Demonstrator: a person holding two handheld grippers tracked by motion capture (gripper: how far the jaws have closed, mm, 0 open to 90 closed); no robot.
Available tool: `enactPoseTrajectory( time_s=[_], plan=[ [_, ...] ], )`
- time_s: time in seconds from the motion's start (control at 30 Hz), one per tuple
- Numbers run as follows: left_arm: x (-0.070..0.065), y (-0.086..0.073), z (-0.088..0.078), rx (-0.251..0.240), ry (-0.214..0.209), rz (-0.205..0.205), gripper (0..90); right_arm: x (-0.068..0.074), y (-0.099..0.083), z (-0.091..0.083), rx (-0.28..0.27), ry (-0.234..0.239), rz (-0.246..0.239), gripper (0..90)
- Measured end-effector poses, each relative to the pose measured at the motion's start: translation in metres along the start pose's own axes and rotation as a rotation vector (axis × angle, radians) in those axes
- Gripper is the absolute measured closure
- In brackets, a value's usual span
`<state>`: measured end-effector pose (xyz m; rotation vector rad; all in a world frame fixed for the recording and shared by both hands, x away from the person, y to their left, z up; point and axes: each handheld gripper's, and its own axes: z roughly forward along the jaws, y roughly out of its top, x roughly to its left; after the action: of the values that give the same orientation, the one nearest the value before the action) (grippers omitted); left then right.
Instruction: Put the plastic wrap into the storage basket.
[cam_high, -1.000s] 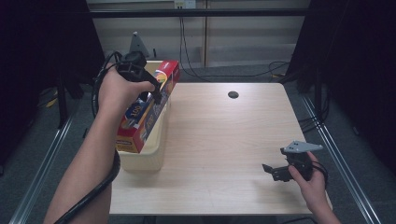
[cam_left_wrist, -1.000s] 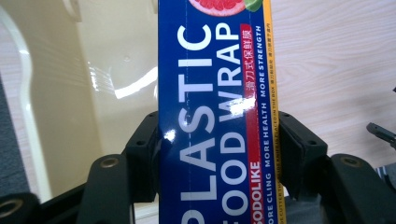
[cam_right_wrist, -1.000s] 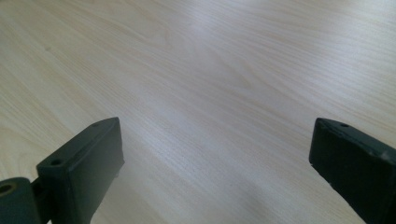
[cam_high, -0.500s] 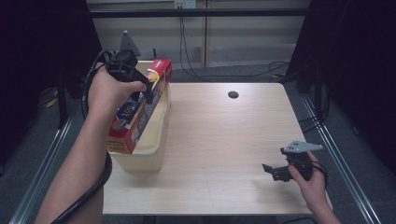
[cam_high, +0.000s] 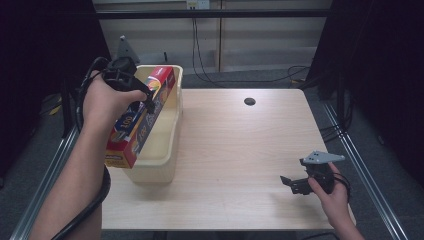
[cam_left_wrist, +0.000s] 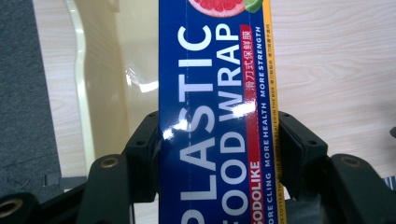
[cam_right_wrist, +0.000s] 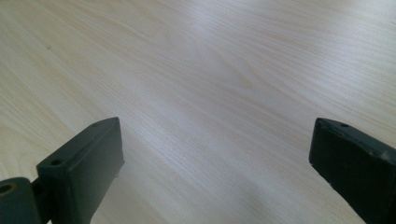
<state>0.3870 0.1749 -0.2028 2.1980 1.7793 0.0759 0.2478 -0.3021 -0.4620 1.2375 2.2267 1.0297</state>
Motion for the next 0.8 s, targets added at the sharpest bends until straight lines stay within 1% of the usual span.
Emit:
enactPoseTrajectory(
  time_s=[0.1, 0.17, 0.57, 0.8],
  plan=[
    [0.003, -0.001, 0.001, -0.001, 0.003, -0.009, 41.5, 0.000, 0.000, 0.000, -0.001, -0.003, -0.002, 2.8],
    [0.005, -0.002, 0.002, 0.004, 0.011, -0.005, 41.5, 0.000, 0.000, 0.000, -0.001, -0.003, -0.003, 2.9],
    [0.008, -0.003, 0.009, 0.003, 0.021, -0.022, 41.4, 0.000, 0.000, 0.000, -0.002, -0.004, -0.001, 2.8],
    [0.009, -0.002, 0.015, 0.013, 0.025, -0.018, 41.4, 0.000, 0.000, -0.001, 0.000, -0.004, 0.003, 2.8]
  ],
)
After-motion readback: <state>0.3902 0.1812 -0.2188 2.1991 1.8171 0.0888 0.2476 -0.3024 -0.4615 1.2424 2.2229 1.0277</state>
